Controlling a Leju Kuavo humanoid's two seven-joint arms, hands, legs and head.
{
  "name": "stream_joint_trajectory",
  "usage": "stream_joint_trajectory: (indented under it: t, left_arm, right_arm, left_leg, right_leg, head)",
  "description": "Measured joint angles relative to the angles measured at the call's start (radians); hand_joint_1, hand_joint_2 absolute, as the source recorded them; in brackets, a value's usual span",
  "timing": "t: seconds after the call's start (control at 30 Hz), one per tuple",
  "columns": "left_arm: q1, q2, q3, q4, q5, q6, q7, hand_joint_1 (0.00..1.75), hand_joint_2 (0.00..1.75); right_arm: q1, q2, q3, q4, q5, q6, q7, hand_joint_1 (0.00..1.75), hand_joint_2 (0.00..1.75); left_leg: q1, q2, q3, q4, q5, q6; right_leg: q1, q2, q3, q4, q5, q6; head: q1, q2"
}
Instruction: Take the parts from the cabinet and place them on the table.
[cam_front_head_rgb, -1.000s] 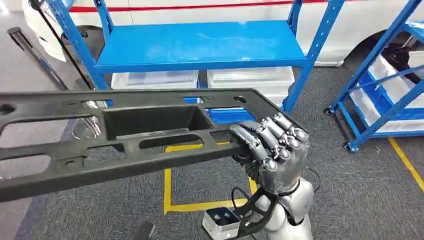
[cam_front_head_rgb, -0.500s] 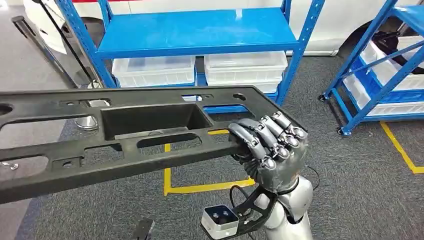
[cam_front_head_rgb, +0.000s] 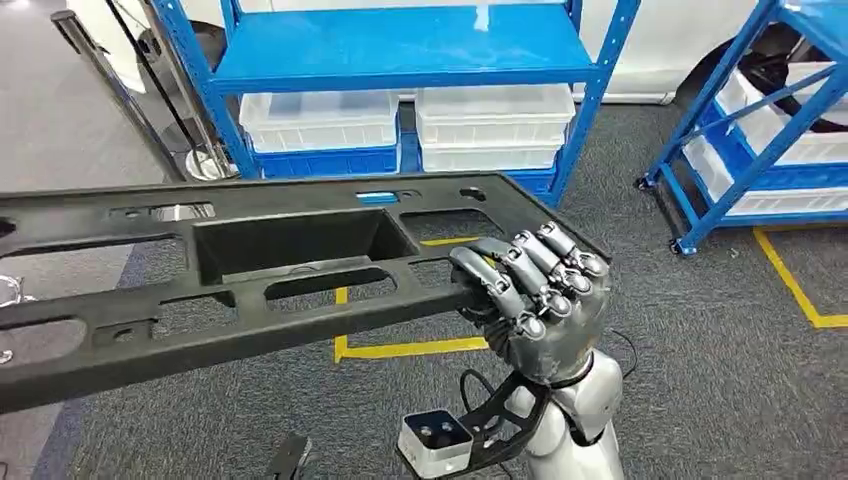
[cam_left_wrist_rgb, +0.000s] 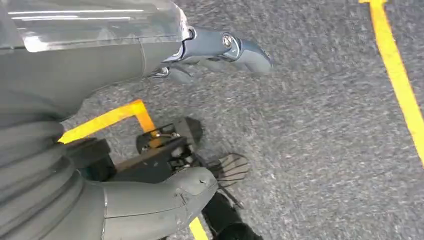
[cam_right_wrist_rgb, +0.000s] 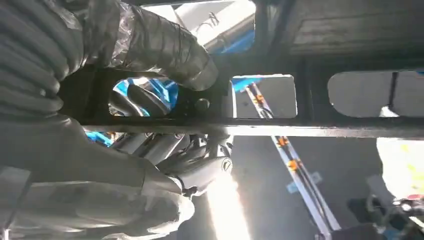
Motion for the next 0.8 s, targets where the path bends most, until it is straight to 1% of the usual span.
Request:
stream_joint_trajectory:
  t: [0.03,0.07,0.1,0.13,0.17,0.2,0.23,0.27,0.3,0.33,0.37,0.4,0.43,0.47,0.5,0.53,0.57,0.6,0.63,0.67,0.7,0.73,0.77,0.8]
  left_arm:
    - [-0.002,-0.001,0.0,0.0,0.001,0.0,0.0,0.0,1.75]
    - [-0.004,-0.002,0.0,0.0,0.002,0.0,0.0,0.0,1.75]
    - [-0.004,-0.002,0.0,0.0,0.003,0.0,0.0,0.0,1.75]
    - [-0.003,-0.002,0.0,0.0,0.003,0.0,0.0,0.0,1.75]
    - [-0.002,-0.002,0.0,0.0,0.003,0.0,0.0,0.0,1.75]
    - [-0.002,-0.002,0.0,0.0,0.003,0.0,0.0,0.0,1.75]
    - [-0.002,-0.002,0.0,0.0,0.003,0.0,-0.001,0.0,1.75]
    - [-0.002,-0.002,0.0,0.0,0.003,0.0,-0.001,0.0,1.75]
    - [-0.002,-0.002,0.0,0.0,0.003,0.001,-0.001,0.0,1.75]
    - [-0.002,-0.003,0.0,0.0,0.003,0.001,-0.002,0.0,1.75]
    - [-0.003,-0.003,0.0,0.0,0.003,0.001,-0.004,0.0,1.75]
    - [-0.003,-0.003,0.0,0.0,0.003,0.001,-0.005,0.0,1.75]
    - [-0.002,-0.004,0.0,0.0,0.003,0.001,-0.005,0.0,1.75]
    - [-0.001,-0.005,0.0,0.0,0.003,0.001,-0.005,0.0,1.75]
    - [0.001,-0.005,0.001,0.0,0.003,0.001,-0.005,0.0,1.75]
    - [0.001,-0.005,0.001,0.0,0.003,0.001,-0.005,0.0,1.75]
    - [0.003,-0.006,0.001,0.0,0.003,0.001,-0.005,0.0,1.75]
    - [0.003,-0.006,0.001,0.0,0.002,0.001,-0.005,0.0,1.75]
    - [0.002,-0.006,0.001,0.0,0.003,0.001,-0.005,0.0,1.75]
    - [0.002,-0.006,0.001,0.0,0.003,0.001,-0.005,0.0,1.75]
    - [0.003,-0.006,0.001,0.0,0.003,0.001,-0.005,0.0,1.75]
    - [0.003,-0.006,0.001,0.0,0.003,0.001,-0.005,0.0,1.75]
    - [0.003,-0.006,0.002,0.0,0.002,0.001,-0.005,0.0,1.75]
    - [0.002,-0.006,0.002,0.0,0.002,0.001,-0.005,0.0,1.75]
  right_arm:
    - [0.0,0.0,0.0,0.0,0.0,0.0,0.0,1.75,1.75]
    - [-0.001,0.0,0.0,0.0,0.0,0.0,0.0,1.75,1.75]
    - [-0.001,-0.001,0.0,0.001,0.001,0.0,0.0,1.75,1.75]
    - [-0.001,-0.001,0.0,0.002,0.002,0.0,0.0,1.75,1.75]
    - [-0.001,-0.001,0.0,0.003,0.002,0.0,0.0,1.75,1.75]
    - [-0.001,-0.001,0.0,0.005,0.002,0.0,0.0,1.75,1.75]
    - [-0.001,-0.001,0.0,0.005,0.002,0.0,0.0,1.75,1.75]
    - [-0.001,-0.001,0.0,0.005,0.002,0.0,0.0,1.75,1.75]
    - [-0.002,-0.001,0.0,0.005,0.002,0.0,0.0,1.75,1.75]
    - [-0.003,-0.001,0.002,0.005,0.002,0.0,0.0,1.75,1.75]
    - [-0.005,0.0,0.005,0.005,0.002,0.0,0.0,1.75,1.75]
    - [-0.006,-0.001,0.006,0.005,0.002,0.0,0.0,1.75,1.75]
    - [-0.006,0.0,0.006,0.006,0.002,0.0,0.0,1.75,1.75]
    - [-0.006,-0.001,0.006,0.006,0.002,0.0,0.0,1.75,1.75]
    - [-0.007,0.0,0.006,0.007,0.002,0.0,0.0,1.75,1.75]
    - [-0.007,0.001,0.007,0.008,0.002,0.0,0.0,1.75,1.75]
    - [-0.007,0.002,0.008,0.008,0.002,0.0,0.0,1.75,1.75]
    - [-0.007,0.002,0.008,0.009,0.002,0.0,0.0,1.75,1.75]
    - [-0.007,0.001,0.009,0.009,0.002,0.0,0.0,1.75,1.75]
    - [-0.007,0.002,0.009,0.01,0.002,0.0,0.0,1.75,1.75]
    - [-0.008,0.001,0.009,0.012,0.002,0.0,0.0,1.75,1.75]
    - [-0.008,0.001,0.009,0.013,0.002,0.0,0.0,1.75,1.75]
    - [-0.008,0.002,0.009,0.013,0.002,0.0,0.0,1.75,1.75]
    - [-0.008,0.002,0.009,0.013,0.002,0.0,0.0,1.75,1.75]
  left_leg:
    - [-0.002,0.002,-0.01,0.0,0.013,0.008]
    - [-0.003,0.003,-0.025,0.001,0.025,0.017]
    - [-0.004,0.003,-0.041,0.002,0.037,0.019]
    - [-0.006,0.003,-0.058,0.003,0.05,0.019]
    - [-0.007,0.004,-0.074,0.005,0.061,0.019]
    - [-0.008,0.004,-0.091,0.008,0.072,0.017]
    - [-0.008,0.004,-0.107,0.011,0.082,0.015]
    - [-0.008,0.004,-0.124,0.016,0.091,0.012]
    - [-0.008,0.004,-0.137,0.022,0.099,0.008]
    - [-0.008,0.003,-0.147,0.031,0.105,0.003]
    - [-0.012,0.002,-0.157,0.039,0.11,-0.003]
    - [-0.012,0.002,-0.158,0.038,0.119,-0.011]
    - [-0.011,0.002,-0.161,0.036,0.127,-0.016]
    - [-0.007,0.002,-0.162,0.034,0.135,-0.023]
    - [-0.005,0.001,-0.168,0.034,0.139,-0.03]
    - [-0.001,0.0,-0.18,0.055,0.099,-0.035]
    - [-0.001,0.0,-0.197,0.097,0.039,-0.039]
    - [0.001,0.0,-0.215,0.165,-0.027,-0.043]
    - [0.001,0.0,-0.232,0.242,-0.077,-0.045]
    - [0.001,0.0,-0.241,0.31,-0.1,-0.046]
    - [0.001,0.0,-0.235,0.339,-0.089,-0.045]
    - [0.001,-0.001,-0.211,0.331,-0.057,-0.042]
    - [0.0,-0.001,-0.168,0.286,-0.017,-0.039]
    - [-0.001,-0.001,-0.109,0.215,0.008,-0.035]
  right_leg:
    - [-0.003,0.006,-0.014,0.024,-0.048,0.003]
    - [-0.003,0.007,-0.03,0.079,-0.117,0.004]
    - [-0.004,0.008,-0.049,0.154,-0.179,0.007]
    - [-0.005,0.008,-0.065,0.233,-0.223,0.01]
    - [-0.006,0.008,-0.07,0.287,-0.232,0.012]
    - [-0.007,0.008,-0.061,0.306,-0.213,0.012]
    - [-0.007,0.008,-0.034,0.289,-0.178,0.012]
    - [-0.008,0.008,0.015,0.237,-0.143,0.01]
    - [-0.008,0.008,0.076,0.161,-0.128,0.008]
    - [-0.008,0.008,0.149,0.066,-0.155,0.003]
    - [0.0,0.01,0.188,-0.004,-0.186,-0.001]
    - [0.001,0.011,0.178,-0.002,-0.186,-0.004]
    - [0.002,0.012,0.173,-0.002,-0.181,-0.011]
    - [0.007,0.012,0.17,-0.001,-0.173,-0.018]
    - [0.002,0.009,0.159,-0.007,-0.16,-0.029]
    - [0.001,0.006,0.147,-0.008,-0.147,-0.037]
    - [0.0,0.006,0.133,-0.008,-0.136,-0.045]
    - [0.001,0.005,0.117,-0.007,-0.124,-0.047]
    - [0.003,0.005,0.101,-0.007,-0.111,-0.048]
    - [0.005,0.005,0.084,-0.006,-0.098,-0.048]
    - [0.006,0.005,0.067,-0.005,-0.087,-0.048]
    - [0.007,0.005,0.052,-0.003,-0.076,-0.047]
    - [0.007,0.005,0.036,0.0,-0.065,-0.045]
    - [0.007,0.005,0.025,0.002,-0.057,-0.044]
  head:
    - [0.0,0.0]
    - [0.0,0.0]
    - [0.0,0.0]
    - [0.0,0.0]
    - [0.0,0.0]
    - [0.0,0.0]
    - [0.0,0.0]
    - [0.0,0.0]
    - [0.0,0.0]
    - [0.0,0.0]
    - [-0.001,0.0]
    - [0.0,0.0]
    - [0.0,0.0]
    - [0.0,0.0]
    - [0.0,0.0]
    - [-0.001,0.0]
    - [-0.001,0.0]
    - [-0.001,0.0]
    - [0.0,0.0]
    - [-0.001,0.0]
    - [-0.001,0.0]
    - [-0.001,0.0]
    - [-0.001,0.0]
    - [-0.001,0.0]
